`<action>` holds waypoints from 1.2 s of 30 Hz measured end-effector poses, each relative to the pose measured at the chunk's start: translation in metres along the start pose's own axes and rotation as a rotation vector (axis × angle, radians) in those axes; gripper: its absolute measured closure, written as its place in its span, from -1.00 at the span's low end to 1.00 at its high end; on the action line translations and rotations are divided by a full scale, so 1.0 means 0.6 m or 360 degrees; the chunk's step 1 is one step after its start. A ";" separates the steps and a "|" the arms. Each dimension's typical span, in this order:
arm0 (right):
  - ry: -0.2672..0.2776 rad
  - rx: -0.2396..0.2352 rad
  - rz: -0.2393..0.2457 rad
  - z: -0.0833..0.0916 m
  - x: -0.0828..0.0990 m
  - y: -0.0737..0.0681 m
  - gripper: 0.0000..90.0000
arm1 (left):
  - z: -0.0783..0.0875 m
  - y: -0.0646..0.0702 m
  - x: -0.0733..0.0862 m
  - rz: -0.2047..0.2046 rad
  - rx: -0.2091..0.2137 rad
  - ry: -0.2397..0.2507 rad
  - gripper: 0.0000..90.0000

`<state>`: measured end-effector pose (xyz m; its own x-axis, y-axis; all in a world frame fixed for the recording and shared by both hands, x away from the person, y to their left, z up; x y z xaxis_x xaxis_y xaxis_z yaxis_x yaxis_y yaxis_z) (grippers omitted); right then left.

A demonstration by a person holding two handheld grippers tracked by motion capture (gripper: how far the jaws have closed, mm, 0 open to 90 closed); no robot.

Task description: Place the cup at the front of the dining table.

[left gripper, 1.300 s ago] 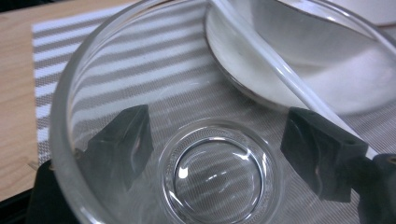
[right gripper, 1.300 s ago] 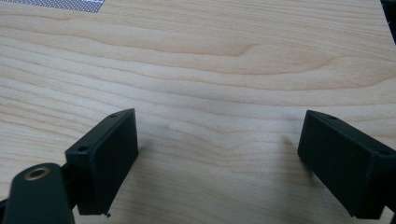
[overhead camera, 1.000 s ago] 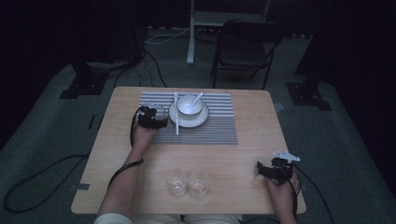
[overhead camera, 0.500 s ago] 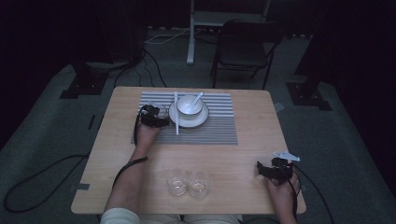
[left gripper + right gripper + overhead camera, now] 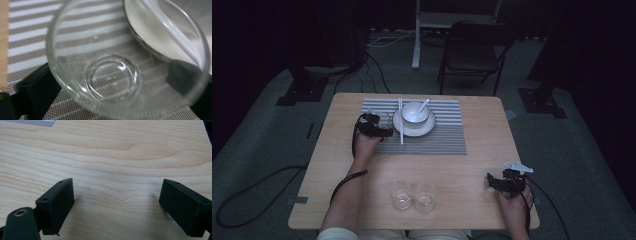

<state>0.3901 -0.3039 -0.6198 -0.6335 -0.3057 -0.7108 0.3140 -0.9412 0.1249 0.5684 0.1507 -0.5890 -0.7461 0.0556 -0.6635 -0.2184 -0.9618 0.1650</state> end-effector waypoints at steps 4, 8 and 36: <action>0.0000 0.0000 0.0001 0.000 0.000 0.000 -0.73 | 0.007 0.000 0.004 -0.0052 -0.0023 -0.0011 -0.99; 0.0000 0.0000 0.0001 0.000 0.000 0.000 -0.73 | 0.004 -0.001 0.018 -0.0090 -0.0061 -0.0070 -0.98; 0.0000 0.0000 0.0001 0.000 0.000 0.000 -0.73 | 0.069 -0.019 0.075 -0.0146 -0.0063 -0.0062 -0.98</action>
<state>0.3901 -0.3039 -0.6198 -0.6332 -0.3060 -0.7109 0.3142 -0.9411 0.1251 0.5111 0.1750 -0.5904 -0.7482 0.1538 -0.6454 -0.2629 -0.9619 0.0755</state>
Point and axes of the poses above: each handheld gripper's, and its own axes: z roughly backward along the jaws, x roughly out of its underside, y roughly to its right, the point moved 10 cm from there along -z, roughly forward along the jaws, and after that the axes turned 11 degrees about z, right-handed, at the moved point
